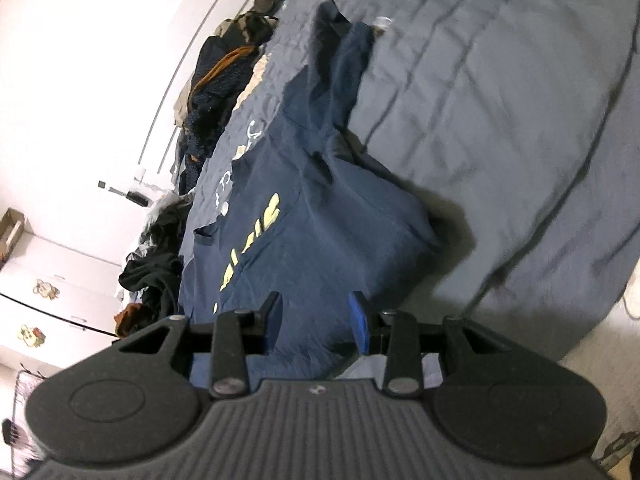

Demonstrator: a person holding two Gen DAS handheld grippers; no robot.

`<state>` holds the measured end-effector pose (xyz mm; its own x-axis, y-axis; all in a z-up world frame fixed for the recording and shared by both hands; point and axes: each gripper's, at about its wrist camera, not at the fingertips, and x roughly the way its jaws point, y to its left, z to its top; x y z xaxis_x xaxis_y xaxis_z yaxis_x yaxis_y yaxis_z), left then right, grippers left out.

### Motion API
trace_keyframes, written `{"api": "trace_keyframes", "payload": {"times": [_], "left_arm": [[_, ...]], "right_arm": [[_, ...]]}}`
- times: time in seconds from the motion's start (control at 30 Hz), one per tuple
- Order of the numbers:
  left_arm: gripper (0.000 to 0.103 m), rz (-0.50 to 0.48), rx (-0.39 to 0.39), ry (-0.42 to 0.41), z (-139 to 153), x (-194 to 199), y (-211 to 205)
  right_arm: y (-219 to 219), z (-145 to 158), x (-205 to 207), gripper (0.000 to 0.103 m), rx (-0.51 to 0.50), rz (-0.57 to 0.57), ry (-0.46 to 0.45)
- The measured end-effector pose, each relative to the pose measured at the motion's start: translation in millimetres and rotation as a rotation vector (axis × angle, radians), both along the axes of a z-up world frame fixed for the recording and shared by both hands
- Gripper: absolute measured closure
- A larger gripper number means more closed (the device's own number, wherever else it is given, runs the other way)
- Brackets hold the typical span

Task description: Fold clothes

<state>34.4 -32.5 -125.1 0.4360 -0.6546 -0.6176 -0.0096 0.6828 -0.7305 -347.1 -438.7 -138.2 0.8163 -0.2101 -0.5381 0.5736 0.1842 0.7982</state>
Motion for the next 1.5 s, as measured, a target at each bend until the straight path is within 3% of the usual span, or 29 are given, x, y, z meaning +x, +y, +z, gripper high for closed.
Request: {"api": "trace_keyframes", "payload": {"times": [0.1, 0.2, 0.43, 0.63, 0.87, 1.13, 1.2, 1.23, 1.27, 1.33, 1.43, 1.5], "left_arm": [[0.067, -0.006, 0.021, -0.017, -1.2, 1.9, -3.9], [0.068, -0.001, 0.045, -0.007, -5.4, 3.5, -6.2], [0.068, 0.018, 0.037, 0.004, -9.2, 8.7, -5.8], [0.094, 0.017, 0.023, -0.045, -1.5, 8.3, -4.7], [0.101, 0.038, -0.003, -0.078, 11.4, 13.5, 5.1], [0.097, 0.068, -0.02, -0.048, 15.0, 16.4, 17.8], [0.075, 0.033, -0.005, -0.045, 13.9, 12.3, 10.3], [0.052, 0.009, 0.005, -0.045, 13.4, 9.8, 5.1], [0.045, -0.006, 0.016, -0.05, 12.8, 7.7, 0.8], [0.045, -0.023, 0.039, -0.058, 10.6, 4.5, -5.5], [0.049, 0.033, 0.032, -0.014, 3.8, 4.9, 1.8], [0.061, 0.079, 0.023, 0.013, 0.4, 6.1, 10.8]], "right_arm": [[-0.6, -5.1, -0.4, 0.067, 0.027, -0.004, -0.003], [-0.3, -5.4, 2.1, 0.067, 0.031, 0.008, -0.019], [15.3, -2.6, 26.2, 0.067, 0.021, 0.151, -0.057], [33.6, 0.2, 48.5, 0.066, -0.01, 0.277, -0.062], [32.2, -7.1, 50.6, 0.066, 0.007, 0.27, -0.034], [27.6, -7.6, 42.0, 0.066, -0.002, 0.214, -0.027], [25.6, -7.8, 39.3, 0.065, -0.002, 0.186, -0.026], [24.7, -8.0, 38.0, 0.065, -0.002, 0.173, -0.025], [23.9, -8.7, 36.9, 0.065, 0.0, 0.161, -0.023], [22.4, -10.2, 34.6, 0.065, 0.004, 0.139, -0.02], [20.2, -12.4, 31.2, 0.065, 0.01, 0.105, -0.015], [18.7, -13.8, 29.0, 0.065, 0.014, 0.083, -0.011]]}}
